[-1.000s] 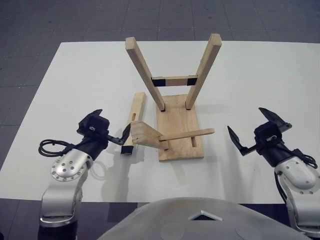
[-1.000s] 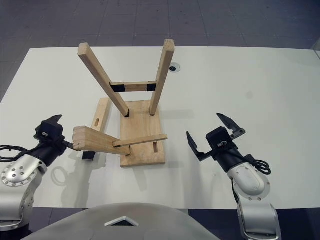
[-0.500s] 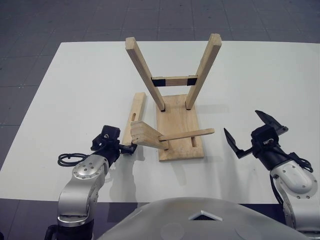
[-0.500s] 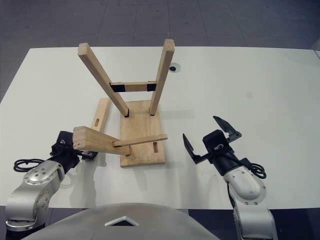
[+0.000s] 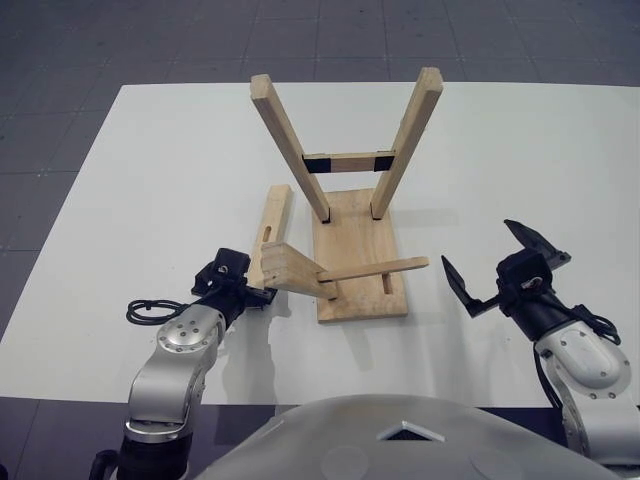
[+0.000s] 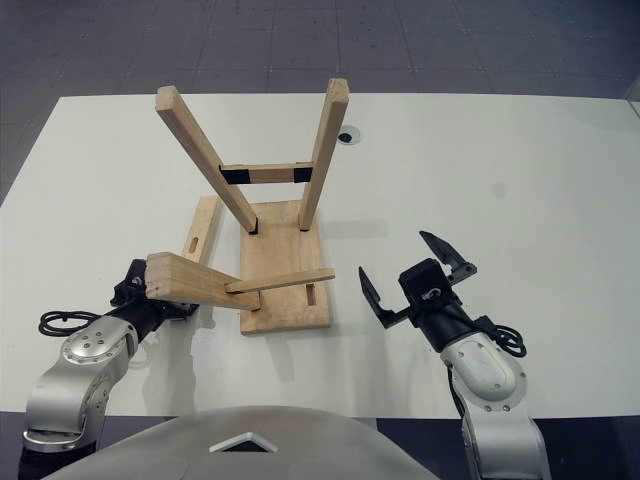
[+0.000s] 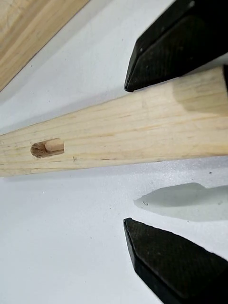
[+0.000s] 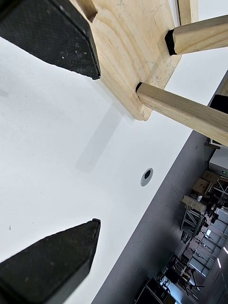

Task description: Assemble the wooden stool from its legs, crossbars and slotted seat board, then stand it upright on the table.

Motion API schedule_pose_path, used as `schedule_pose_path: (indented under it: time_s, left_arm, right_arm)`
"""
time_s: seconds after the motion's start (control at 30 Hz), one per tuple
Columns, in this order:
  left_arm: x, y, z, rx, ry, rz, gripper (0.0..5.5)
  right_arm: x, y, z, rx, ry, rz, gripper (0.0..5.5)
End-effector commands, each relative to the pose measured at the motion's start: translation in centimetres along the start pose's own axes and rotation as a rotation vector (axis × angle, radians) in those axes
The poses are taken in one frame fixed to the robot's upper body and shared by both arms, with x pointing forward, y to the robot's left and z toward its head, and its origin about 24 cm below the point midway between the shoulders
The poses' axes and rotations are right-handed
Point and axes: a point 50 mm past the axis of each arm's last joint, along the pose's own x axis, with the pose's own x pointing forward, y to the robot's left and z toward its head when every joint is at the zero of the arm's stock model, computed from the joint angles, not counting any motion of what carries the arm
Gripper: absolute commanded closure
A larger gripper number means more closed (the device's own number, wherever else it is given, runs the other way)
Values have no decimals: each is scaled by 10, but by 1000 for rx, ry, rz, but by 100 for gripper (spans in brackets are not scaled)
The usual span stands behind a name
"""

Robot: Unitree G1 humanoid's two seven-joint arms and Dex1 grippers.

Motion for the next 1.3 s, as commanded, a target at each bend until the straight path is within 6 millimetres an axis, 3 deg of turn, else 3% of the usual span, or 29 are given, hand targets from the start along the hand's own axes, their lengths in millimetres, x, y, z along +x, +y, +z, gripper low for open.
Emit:
schedule_pose_path:
  time_s: [0.03,0.1,0.27,0.43,0.7,0.93,1.03,1.1,1.2,1.3]
  left_arm:
    - [1,-7,-28,17,159,-10,69]
    - [2,-9,-29,-11,171,-25,69]
    - [5,-7,-30,-63,207,-49,149]
    - [5,-9,-39,-229,352,-75,217]
    - [6,-7,-41,-211,378,-50,339]
    - [6,0,-39,-176,348,-12,342]
    - [8,13,-10,-152,164,-5,342]
    - [2,32,29,-163,-68,-36,342]
    - [-21,68,84,-146,-366,-91,343]
    - [-46,84,114,-110,-534,-190,343]
  right_arm:
    - [0,0,3,-2,-3,-5,0]
    - [1,1,3,-2,-2,-3,0]
    - [1,1,3,-1,-2,-2,0]
    - [1,0,6,-4,-11,-3,0]
    - [2,-2,7,-5,-19,-10,0]
    - [2,-9,6,3,-23,-46,0]
    - [2,-28,14,21,-68,-109,0]
    - [2,-48,25,31,-131,-166,0]
    - [3,-75,47,88,-277,-209,0]
    - [3,-83,71,167,-398,-117,0]
